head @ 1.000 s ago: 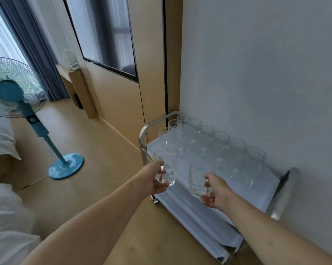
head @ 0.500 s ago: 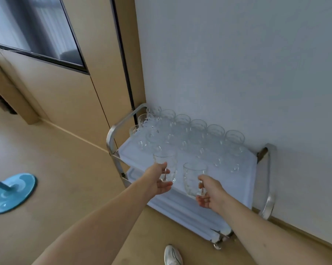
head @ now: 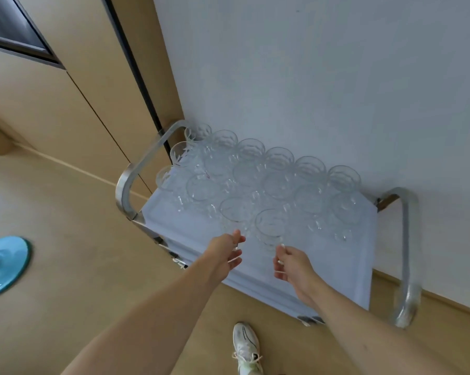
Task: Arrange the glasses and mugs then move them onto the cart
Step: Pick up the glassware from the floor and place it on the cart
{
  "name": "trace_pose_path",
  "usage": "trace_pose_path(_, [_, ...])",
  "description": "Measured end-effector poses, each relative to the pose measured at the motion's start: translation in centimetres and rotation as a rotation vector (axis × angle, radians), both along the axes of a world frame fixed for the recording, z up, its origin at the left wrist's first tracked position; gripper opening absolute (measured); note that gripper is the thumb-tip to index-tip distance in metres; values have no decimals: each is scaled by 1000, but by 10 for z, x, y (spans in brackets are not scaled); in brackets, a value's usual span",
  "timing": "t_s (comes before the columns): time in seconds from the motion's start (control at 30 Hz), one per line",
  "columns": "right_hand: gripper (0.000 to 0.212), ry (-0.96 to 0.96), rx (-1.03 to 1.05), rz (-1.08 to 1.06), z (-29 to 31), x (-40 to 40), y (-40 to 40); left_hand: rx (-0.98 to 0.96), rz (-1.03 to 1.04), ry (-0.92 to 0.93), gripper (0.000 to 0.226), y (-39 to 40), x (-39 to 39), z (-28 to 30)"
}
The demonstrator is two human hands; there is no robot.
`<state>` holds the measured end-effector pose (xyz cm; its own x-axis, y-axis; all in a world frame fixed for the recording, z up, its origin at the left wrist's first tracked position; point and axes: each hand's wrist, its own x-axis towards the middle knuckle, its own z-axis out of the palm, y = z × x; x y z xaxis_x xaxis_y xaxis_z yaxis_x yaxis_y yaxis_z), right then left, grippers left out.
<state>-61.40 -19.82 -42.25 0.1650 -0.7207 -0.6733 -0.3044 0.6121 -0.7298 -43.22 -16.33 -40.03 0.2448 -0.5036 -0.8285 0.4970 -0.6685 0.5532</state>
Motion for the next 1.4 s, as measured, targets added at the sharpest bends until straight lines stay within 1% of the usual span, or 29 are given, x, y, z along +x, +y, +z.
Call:
trace_pose_path(0.23, [26,2,7,34,-15,9,-21,-24,49,81,26,-19,5,-25])
trace_pose_path(0.33, [25,27,-4,59,-20,9,-29,-40,12,101,24,-26,8,-31])
trace_pose_path(0.47, [25,74,-30,70,-27,9,-37,-39,-89,38,21,-40,10,-36])
trace_pose_path(0.57, [21,77,-42,74,-30,10,-40,-10,-149,-5,16,-50,11,-40])
trace_pose_path(0.6, [19,73,-45,65,-30,11,-40,2,-156,-24,16,-52,11,-44])
trace_pose_path(0.7, [19,75,-60,50,-34,12,-41,37,-146,-79,38,-57,9,-52])
trace_pose_path(0.77, [16,79,-62,56,-34,11,-41,46,-164,-126,46,-59,10,-55])
trace_pose_path(0.83, [12,78,-55,49,-35,10,-42,45,-176,-165,46,-60,11,-55])
trace_pose_path(0.97, [12,108,-57,24,-35,10,-39,43,-198,-223,48,-58,12,-50])
trace_pose_path(1.03, [15,156,-75,3,-34,11,-36,35,-264,-258,49,-56,14,-46])
trace_pose_path(1.13, [27,267,-96,-28,-26,15,-30,20,-423,-307,50,-51,22,-38])
trace_pose_path(1.23, [33,334,-97,-52,-12,22,-20,-19,-585,-419,47,-42,34,-26])
trace_pose_path(1.33, [55,385,-134,-84,6,30,-6,-84,-736,-564,44,-35,50,-5])
trace_pose_path(1.4, [65,438,-175,-79,20,34,2,-140,-831,-649,44,-33,58,13])
